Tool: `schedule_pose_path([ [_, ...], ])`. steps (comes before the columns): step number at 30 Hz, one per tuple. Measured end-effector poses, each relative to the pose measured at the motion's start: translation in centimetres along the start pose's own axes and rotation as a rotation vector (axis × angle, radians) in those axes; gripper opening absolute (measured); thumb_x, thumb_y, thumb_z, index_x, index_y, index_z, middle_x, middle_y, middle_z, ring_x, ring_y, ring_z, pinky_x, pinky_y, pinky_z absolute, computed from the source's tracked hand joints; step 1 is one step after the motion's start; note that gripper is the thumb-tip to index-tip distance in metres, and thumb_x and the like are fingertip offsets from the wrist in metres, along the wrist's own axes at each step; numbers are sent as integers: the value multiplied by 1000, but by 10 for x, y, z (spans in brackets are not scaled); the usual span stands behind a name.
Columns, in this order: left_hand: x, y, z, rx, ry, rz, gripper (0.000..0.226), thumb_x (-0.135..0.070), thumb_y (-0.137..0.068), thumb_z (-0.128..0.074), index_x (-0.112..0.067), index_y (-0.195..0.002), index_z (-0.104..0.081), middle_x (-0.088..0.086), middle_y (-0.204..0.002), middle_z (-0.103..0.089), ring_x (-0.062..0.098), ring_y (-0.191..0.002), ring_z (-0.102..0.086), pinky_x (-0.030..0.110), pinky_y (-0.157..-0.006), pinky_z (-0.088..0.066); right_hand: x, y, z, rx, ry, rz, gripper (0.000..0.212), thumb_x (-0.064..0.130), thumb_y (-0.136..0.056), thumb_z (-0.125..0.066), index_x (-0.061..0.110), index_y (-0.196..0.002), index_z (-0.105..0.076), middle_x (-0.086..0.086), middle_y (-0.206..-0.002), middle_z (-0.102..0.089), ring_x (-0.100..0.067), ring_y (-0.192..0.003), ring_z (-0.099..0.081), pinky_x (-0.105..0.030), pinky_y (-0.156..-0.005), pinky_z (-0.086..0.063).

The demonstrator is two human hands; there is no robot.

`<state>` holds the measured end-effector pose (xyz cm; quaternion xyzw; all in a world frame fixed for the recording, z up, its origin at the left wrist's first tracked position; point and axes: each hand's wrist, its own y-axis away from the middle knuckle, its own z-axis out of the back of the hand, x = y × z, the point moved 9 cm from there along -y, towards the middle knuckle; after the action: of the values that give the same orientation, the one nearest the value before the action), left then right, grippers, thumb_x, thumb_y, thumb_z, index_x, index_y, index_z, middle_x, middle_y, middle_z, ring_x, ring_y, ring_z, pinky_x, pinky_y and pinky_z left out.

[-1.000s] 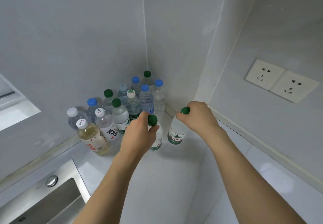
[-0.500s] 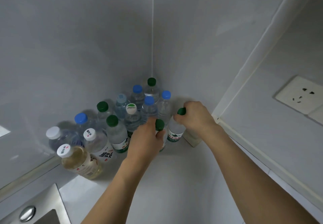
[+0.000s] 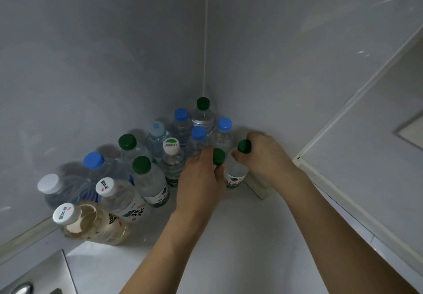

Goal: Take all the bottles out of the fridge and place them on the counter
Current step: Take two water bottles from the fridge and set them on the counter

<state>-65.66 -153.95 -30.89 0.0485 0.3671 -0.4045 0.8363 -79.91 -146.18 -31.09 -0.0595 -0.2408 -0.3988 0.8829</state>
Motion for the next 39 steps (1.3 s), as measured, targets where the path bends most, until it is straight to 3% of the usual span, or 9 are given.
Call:
schedule_pose_path([
  [9, 11, -4, -11, 70, 19, 20, 30, -25, -91, -61, -17, -119, -51, 3, -104, -63, 23, -94, -57, 36, -75, -48, -5, 6, -5, -16, -97, -2, 32, 33, -84, -71, 12, -90, -47, -8, -93, -55, -22, -80, -52, -24, -52, -31],
  [13, 3, -2, -9, 133, -60, 52, 39, -25, -95, -57, -10, -129, -47, 10, -109, -61, 28, -100, -56, 35, -78, -44, -15, 34, 1, -5, -87, -52, 52, 36, -85, -70, 9, -124, -48, -9, -123, -55, -26, -110, -55, -26, -77, -40],
  [16, -7, 5, 0, 148, -168, 18, 45, -27, -95, -56, -7, -133, -44, 12, -120, -58, 30, -108, -54, 36, -85, -44, -27, 70, 13, -31, -90, -107, 62, 36, -86, -67, 11, -136, -42, -11, -136, -50, -28, -120, -52, -31, -91, -43],
  [18, -21, 12, 10, 130, -264, -33, 49, -29, -97, -52, -6, -138, -39, 14, -135, -49, 32, -123, -47, 39, -97, -42, -31, 99, 26, -35, -97, -119, 65, 36, -87, -65, 13, -142, -38, -10, -140, -46, -27, -124, -49, -31, -95, -41],
  [20, -46, 27, 14, 156, -372, -113, 56, -30, -99, -46, -4, -146, -30, 16, -150, -34, 33, -140, -29, 40, -112, -30, -41, 133, 46, -63, -98, -134, 66, 35, -88, -64, 14, -144, -35, -9, -141, -45, -26, -126, -47, -32, -97, -40],
  [23, -84, 52, 9, 223, -434, -218, 58, -31, -102, -38, -5, -151, -21, 14, -158, -22, 30, -147, -16, 39, -119, -19, -57, 179, 73, -114, -76, -135, 67, 33, -89, -64, 16, -145, -33, -7, -141, -43, -25, -126, -46, -32, -99, -39],
  [31, -227, 149, -11, 289, -409, -515, 55, -31, -105, -32, -4, -151, -17, 13, -160, -18, 30, -147, -13, 34, -119, -10, -111, 310, 144, -268, -49, -204, 66, 31, -91, -62, 18, -147, -30, -6, -147, -37, -24, -129, -43, -30, -102, -36],
  [39, -334, 256, -49, 340, -375, -742, 54, -30, -104, -34, -6, -150, -23, 11, -158, -24, 29, -145, -19, 39, -119, -15, -179, 442, 191, -394, -30, -335, 65, 29, -91, -60, 14, -148, -30, -7, -149, -37, -24, -132, -41, -28, -105, -34],
])
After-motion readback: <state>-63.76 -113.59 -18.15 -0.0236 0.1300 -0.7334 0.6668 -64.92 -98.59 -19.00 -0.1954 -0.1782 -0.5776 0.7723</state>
